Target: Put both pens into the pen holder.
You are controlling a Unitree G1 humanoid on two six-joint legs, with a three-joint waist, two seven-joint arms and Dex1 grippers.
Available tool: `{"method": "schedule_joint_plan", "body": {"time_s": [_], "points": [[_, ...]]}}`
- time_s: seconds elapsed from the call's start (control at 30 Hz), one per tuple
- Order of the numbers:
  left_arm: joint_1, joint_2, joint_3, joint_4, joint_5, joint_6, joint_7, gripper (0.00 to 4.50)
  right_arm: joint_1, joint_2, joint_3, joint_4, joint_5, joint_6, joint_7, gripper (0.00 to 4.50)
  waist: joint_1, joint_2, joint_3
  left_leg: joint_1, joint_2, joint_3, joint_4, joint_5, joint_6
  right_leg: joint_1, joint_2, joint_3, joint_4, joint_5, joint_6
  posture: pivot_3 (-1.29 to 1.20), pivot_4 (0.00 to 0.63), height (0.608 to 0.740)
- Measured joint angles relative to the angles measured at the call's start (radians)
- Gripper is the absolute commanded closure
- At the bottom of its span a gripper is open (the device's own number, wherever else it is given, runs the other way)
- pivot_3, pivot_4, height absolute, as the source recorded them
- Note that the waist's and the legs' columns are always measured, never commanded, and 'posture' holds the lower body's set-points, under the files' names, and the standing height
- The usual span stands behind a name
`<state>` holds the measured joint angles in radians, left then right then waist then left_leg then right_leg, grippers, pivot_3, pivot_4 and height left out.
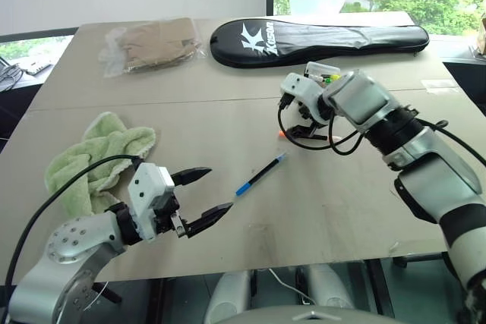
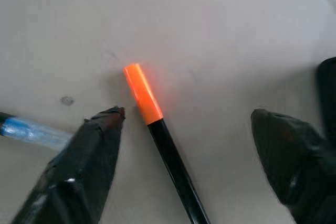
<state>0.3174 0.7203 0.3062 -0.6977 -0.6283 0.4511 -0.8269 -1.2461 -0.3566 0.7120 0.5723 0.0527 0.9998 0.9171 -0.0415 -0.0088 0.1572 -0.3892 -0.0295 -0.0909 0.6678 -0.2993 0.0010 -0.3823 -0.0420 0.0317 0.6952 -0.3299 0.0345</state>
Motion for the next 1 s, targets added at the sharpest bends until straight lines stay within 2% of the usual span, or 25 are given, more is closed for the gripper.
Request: {"method": "schedule_joint_plan", "body": {"time_s": [0.1, 0.2, 0.37, 0.43, 0.5, 0.6, 0.7, 0.83, 0.93, 1.0], "points": [[-0.001, 0.0, 0.001, -0.03, -0.004, 0.012, 0.032, 0.0, -0.009, 0.024, 0.029, 0.032, -0.036, -0.06, 0.061, 3.18, -0.005, 0.0, -0.001, 0.003, 0.0, 0.0, 0.0, 0.0, 0.0, 0.002, 0.001, 0.0, 0.001, 0.0, 0.0, 0.0, 0.15, 0.74], [-0.001, 0.0, 0.002, -0.057, -0.008, 0.032, 0.062, 0.0, -0.009, 0.03, 0.038, 0.062, -0.063, -0.108, 0.104, 4.42, -0.003, 0.0, -0.001, 0.006, 0.0, 0.0, 0.0, 0.0, -0.001, 0.004, 0.001, 0.001, 0.002, 0.0, 0.0, 0.0, 0.15, 0.74], [-0.042, 0.001, 0.0, -0.069, -0.028, 0.068, 0.103, 0.0, -0.012, 0.022, 0.024, 0.084, -0.094, -0.151, 0.144, 4.42, 0.004, 0.001, -0.001, 0.006, 0.0, -0.001, 0.001, 0.001, -0.001, 0.004, 0.001, 0.0, 0.003, 0.0, 0.0, 0.0, 0.15, 0.74], [-0.072, -0.003, -0.004, -0.069, -0.037, 0.078, 0.121, 0.0, 0.022, -0.01, -0.042, 0.041, -0.087, -0.186, 0.129, 4.42, 0.006, 0.001, -0.001, 0.003, 0.0, -0.002, 0.002, 0.001, -0.001, 0.002, 0.0, -0.001, 0.002, 0.0, 0.0, 0.0, 0.15, 0.74], [-0.092, -0.025, -0.003, -0.069, -0.047, 0.083, 0.147, 0.0, 0.072, -0.046, -0.22, -0.048, -0.007, -0.205, 0.111, 4.42, 0.004, 0.001, 0.0, -0.005, -0.001, -0.003, 0.003, 0.001, -0.001, -0.003, 0.0, -0.002, 0.002, 0.0, 0.0, 0.0, 0.15, 0.74], [-0.11, -0.108, -0.002, -0.066, -0.085, 0.079, 0.2, 0.0, 0.11, -0.04, -0.615, -0.265, 0.247, -0.282, 0.104, 4.42, -0.009, 0.001, 0.0, -0.012, 0.0, -0.001, 0.002, 0.001, -0.001, -0.01, 0.0, -0.002, 0.003, 0.0, 0.0, 0.0, 0.15, 0.74], [-0.113, -0.12, -0.001, -0.066, -0.105, 0.079, 0.209, 0.0, 0.119, -0.033, -0.728, -0.375, 0.322, -0.302, 0.069, 4.42, -0.021, 0.001, -0.001, -0.01, 0.001, 0.0, 0.001, 0.001, -0.001, -0.009, 0.001, -0.004, 0.003, 0.0, 0.0, 0.0, 0.15, 0.74], [-0.193, -0.128, -0.023, -0.042, -0.123, 0.082, 0.222, 0.0, 0.197, 0.037, -0.808, -0.44, 0.31, -0.408, -0.109, 4.42, -0.027, 0.001, -0.001, -0.008, 0.0, 0.003, 0.004, 0.001, -0.001, -0.008, 0.0, -0.002, 0.007, 0.0, 0.0, 0.0, 0.15, 0.74], [-0.251, -0.135, -0.06, -0.008, -0.12, 0.08, 0.22, 0.0, 0.218, 0.136, -0.819, -0.394, 0.242, -0.614, -0.276, 4.42, -0.033, 0.001, -0.001, -0.005, 0.0, 0.007, 0.007, 0.001, -0.001, -0.01, 0.001, 0.0, 0.014, 0.0, 0.001, 0.0, 0.15, 0.74], [-0.268, -0.138, -0.077, 0.007, -0.117, 0.079, 0.22, 0.0, 0.223, 0.174, -0.823, -0.332, 0.213, -0.765, -0.321, 4.42, -0.031, 0.001, -0.001, -0.005, 0.001, 0.007, 0.007, 0.001, -0.001, -0.01, 0.002, 0.0, 0.015, 0.0, 0.001, 0.0, 0.15, 0.74]]}}
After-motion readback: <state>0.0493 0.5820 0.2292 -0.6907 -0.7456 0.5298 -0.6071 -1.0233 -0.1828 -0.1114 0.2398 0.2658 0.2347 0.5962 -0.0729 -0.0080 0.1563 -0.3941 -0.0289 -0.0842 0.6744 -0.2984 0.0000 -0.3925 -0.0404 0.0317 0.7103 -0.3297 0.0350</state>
